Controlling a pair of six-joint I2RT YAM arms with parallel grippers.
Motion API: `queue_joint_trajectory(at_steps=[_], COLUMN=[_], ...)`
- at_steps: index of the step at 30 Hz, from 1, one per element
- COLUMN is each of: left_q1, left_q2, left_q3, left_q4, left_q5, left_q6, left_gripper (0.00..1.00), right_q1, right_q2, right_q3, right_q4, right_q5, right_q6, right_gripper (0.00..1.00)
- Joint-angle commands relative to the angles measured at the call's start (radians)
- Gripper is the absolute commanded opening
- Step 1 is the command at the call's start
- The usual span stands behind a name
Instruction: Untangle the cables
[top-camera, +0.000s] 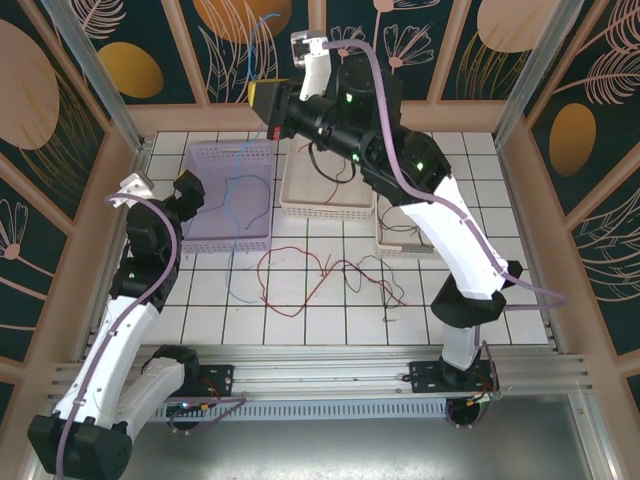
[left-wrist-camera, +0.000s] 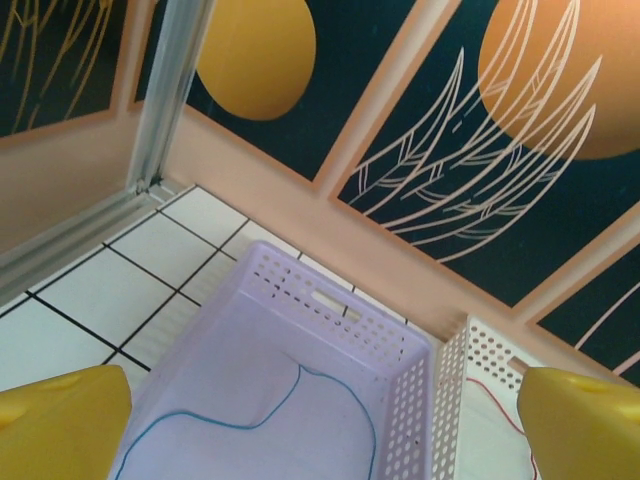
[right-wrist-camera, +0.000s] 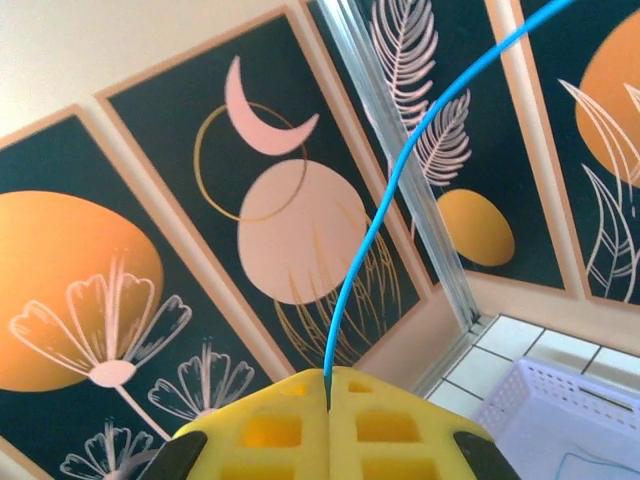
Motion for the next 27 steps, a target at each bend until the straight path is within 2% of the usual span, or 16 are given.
queue_joint_trajectory(at_steps=[1, 7, 10, 19, 27], left_q1=[0.007, 0.008, 0.008, 0.008, 0.008], left_q2=[-0.016, -0.015, -0.015, -0.013, -0.013], left_q3=[-0.018, -0.019, -0.018, -0.017, -0.018], left_q4=[0.044, 0.044, 0.044, 0.047, 0.050], left_q5=[-0.044, -0.052, -0.057, -0.051, -0.046], left_q6=[-0.008, -0.004, 0.000, 0.008, 0.010], left_gripper=[0.99, 0.98, 0.98, 0.99, 0.98], right_q1=[-0.080, -0.167, -0.202, -0.204, -0.188], right_q2=[0.023, 0.216, 0.261, 0.355, 0.354], right_q3=[-0.063, 0.125, 0.109, 0.086, 0.110], right_q4=[0.110, 0.160, 0.240, 0.246, 0.287], right_q5=[-0.228, -0.381, -0.457, -0.496, -0.521], right_q6=[0.046, 0.140, 0.216, 0.215, 0.221], right_gripper=[0.00, 0.00, 0.00, 0.00, 0.00])
